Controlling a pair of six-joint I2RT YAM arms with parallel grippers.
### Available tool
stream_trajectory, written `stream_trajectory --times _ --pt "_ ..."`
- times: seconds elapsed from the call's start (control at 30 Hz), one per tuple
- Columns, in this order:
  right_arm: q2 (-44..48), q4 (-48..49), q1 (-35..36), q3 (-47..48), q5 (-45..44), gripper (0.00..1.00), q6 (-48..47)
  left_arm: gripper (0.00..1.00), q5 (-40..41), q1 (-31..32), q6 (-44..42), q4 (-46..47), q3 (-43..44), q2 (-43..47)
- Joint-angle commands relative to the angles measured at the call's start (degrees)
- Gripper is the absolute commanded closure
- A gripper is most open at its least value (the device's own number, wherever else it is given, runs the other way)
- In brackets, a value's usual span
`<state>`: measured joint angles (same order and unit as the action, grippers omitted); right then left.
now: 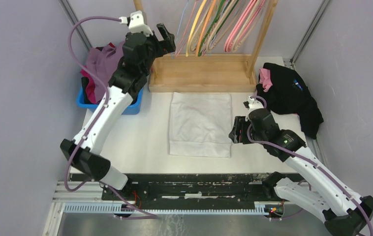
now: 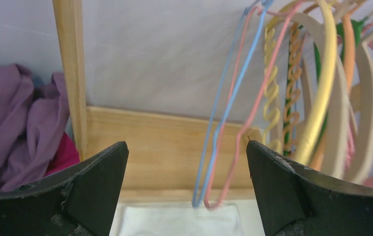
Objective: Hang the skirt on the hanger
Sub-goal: Pick up the hanger from the clothesline.
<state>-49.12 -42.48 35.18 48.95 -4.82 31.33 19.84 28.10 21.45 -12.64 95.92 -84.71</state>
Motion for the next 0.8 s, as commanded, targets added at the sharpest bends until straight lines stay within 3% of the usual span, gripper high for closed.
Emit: stream_trajectory --times 0.0,0.23,0.57,0.77 --pt "3.2 4.5 0.2 -1.6 2.6 0.42 1.9 0.04 -6.3 -3.5 -5.0 3.4 8.3 -7.6" --pt "4.4 5.0 0.1 -3.5 4.5 0.42 2.3 0.08 -10.8 -4.8 -9.0 8.0 13.4 -14.7" --pt "3.1 6.9 0.1 -5.3 5.3 0.42 2.5 0.08 -9.3 -5.8 -9.6 9.6 9.7 -11.1" --pt "2.2 7.7 0.1 -5.8 5.5 0.41 2.6 0.07 -15.2 -7.1 -8.4 12.0 8.0 -10.3"
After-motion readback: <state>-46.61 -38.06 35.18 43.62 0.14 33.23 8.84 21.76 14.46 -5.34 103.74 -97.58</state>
